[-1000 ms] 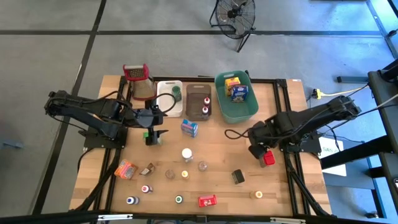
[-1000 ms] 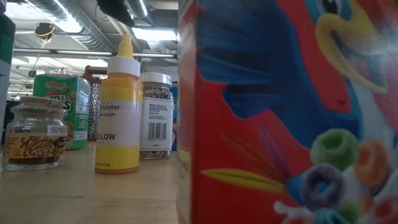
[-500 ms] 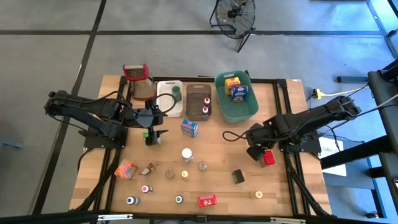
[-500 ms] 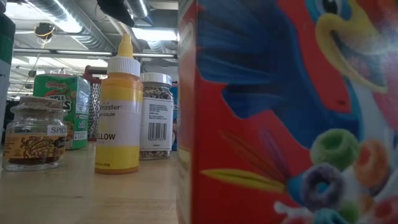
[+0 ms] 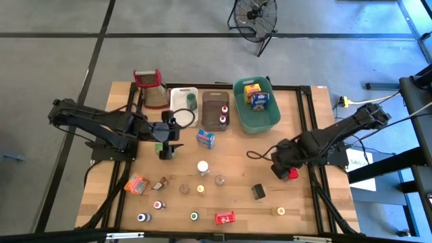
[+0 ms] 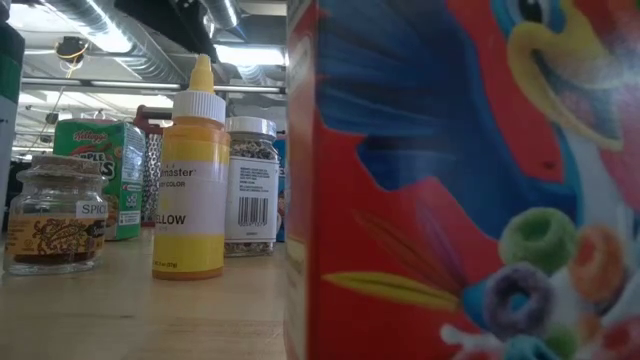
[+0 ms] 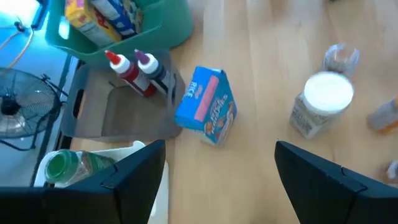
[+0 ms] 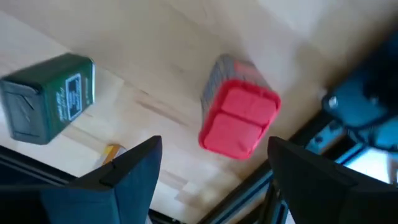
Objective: Pick & Place Kitchen Items
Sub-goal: Put the red spice can into the left white bin
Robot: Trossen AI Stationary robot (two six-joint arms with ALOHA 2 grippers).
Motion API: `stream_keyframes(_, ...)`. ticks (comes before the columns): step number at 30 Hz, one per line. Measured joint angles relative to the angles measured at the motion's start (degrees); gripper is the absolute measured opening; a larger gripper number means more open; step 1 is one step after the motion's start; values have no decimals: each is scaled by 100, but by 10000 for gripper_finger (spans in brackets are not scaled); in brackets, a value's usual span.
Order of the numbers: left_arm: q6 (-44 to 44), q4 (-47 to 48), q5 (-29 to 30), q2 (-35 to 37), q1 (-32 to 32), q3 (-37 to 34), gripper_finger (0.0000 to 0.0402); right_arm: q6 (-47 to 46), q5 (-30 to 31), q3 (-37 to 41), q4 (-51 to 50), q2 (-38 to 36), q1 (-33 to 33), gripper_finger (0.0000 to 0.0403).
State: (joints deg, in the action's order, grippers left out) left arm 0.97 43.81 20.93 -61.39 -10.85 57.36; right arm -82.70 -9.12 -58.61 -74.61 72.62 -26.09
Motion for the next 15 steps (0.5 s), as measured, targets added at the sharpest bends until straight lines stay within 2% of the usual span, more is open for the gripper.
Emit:
stream_keyframes(9,467,-619,1,0,0,-214,299,-2155,89,0,159,0,-1370,295)
stream_keyframes(15,483,-641,1,0,0,-214,299,-3062,1011,0,514,30,-2250,295)
